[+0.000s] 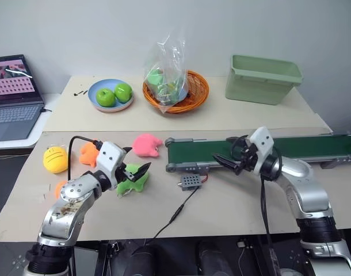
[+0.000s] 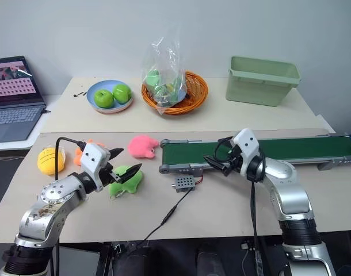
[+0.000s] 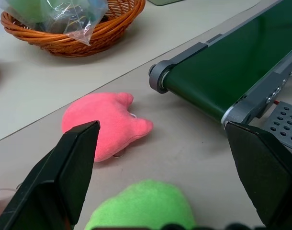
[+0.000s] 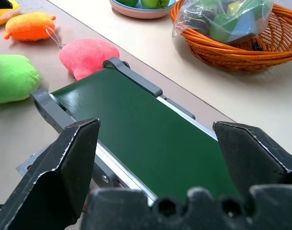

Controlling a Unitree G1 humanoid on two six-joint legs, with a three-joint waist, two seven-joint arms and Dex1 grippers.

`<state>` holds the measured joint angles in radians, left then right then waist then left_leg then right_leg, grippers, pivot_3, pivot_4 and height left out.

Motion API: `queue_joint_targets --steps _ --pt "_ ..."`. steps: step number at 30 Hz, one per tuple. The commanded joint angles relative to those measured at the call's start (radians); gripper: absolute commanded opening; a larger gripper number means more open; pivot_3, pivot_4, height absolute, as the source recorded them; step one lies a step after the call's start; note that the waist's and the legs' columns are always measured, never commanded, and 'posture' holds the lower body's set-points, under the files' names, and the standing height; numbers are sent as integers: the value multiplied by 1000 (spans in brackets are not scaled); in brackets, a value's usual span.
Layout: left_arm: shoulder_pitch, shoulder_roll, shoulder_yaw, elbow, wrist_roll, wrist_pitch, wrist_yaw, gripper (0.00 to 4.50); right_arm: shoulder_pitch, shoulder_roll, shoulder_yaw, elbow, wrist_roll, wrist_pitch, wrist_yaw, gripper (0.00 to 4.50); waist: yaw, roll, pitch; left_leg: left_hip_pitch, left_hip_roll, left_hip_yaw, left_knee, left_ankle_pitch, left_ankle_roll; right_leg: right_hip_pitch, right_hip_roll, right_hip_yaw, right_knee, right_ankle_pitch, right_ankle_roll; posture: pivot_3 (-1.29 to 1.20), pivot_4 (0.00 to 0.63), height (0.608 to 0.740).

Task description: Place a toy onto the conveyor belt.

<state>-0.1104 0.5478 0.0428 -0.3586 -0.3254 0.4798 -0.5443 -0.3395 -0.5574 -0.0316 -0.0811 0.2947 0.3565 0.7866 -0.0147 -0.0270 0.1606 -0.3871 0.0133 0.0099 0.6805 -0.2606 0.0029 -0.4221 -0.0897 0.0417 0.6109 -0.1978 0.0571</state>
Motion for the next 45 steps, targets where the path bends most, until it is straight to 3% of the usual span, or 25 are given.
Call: queue_joint_targets --steps 1,10,15,21,24,26,35,40,45 --pt "-13 9 31 -55 -35 -8 -23 4439 -24 -23 -11 -41 13 2 19 4500 0 0 0 0 0 0 0 0 0 0 0 0 0 0 0 0 150 740" --pt "-36 -6 104 -65 -112 33 -15 4439 -80 -85 16 -88 78 70 154 4500 -2 0 0 0 0 0 0 0 0 0 0 0 0 0 0 0 150 740" --pt "-51 0 146 -32 -115 39 16 4439 -189 -129 72 -83 127 117 295 4500 -2 0 0 0 0 0 0 0 0 0 0 0 0 0 0 0 150 740" --pt "-5 -40 260 -7 -114 37 114 4439 -290 -139 155 -3 82 65 402 4500 -2 -1 1 0 0 -1 0 0 0 0 0 -1 0 0 0 0 150 740" --pt "73 -168 457 29 -242 46 223 4439 -377 -101 195 104 44 2 437 4500 -5 -1 1 -1 0 0 0 0 0 -1 -1 0 0 0 0 0 150 740" --pt "116 -209 510 15 -267 30 249 4439 -411 -79 208 152 31 -27 451 4500 -13 -1 1 0 1 -1 0 0 0 -1 -1 0 0 1 0 0 150 740" --pt "310 -241 597 -8 -106 -172 336 4439 -495 6 236 324 -26 -145 500 4500 4 -2 1 -1 -1 0 0 0 0 -1 -2 -2 -1 0 -1 0 150 740" --pt "357 -317 657 -40 -185 -177 390 4439 -513 31 242 364 -46 -179 516 4500 0 -2 1 -1 0 0 0 0 0 -1 -1 -2 0 0 -1 0 150 740" --pt "401 -360 709 -16 -449 -134 282 4439 -521 44 242 385 -62 -199 524 4500 0 -2 1 -1 1 0 0 0 0 -1 -1 -2 0 0 -1 0 150 740"
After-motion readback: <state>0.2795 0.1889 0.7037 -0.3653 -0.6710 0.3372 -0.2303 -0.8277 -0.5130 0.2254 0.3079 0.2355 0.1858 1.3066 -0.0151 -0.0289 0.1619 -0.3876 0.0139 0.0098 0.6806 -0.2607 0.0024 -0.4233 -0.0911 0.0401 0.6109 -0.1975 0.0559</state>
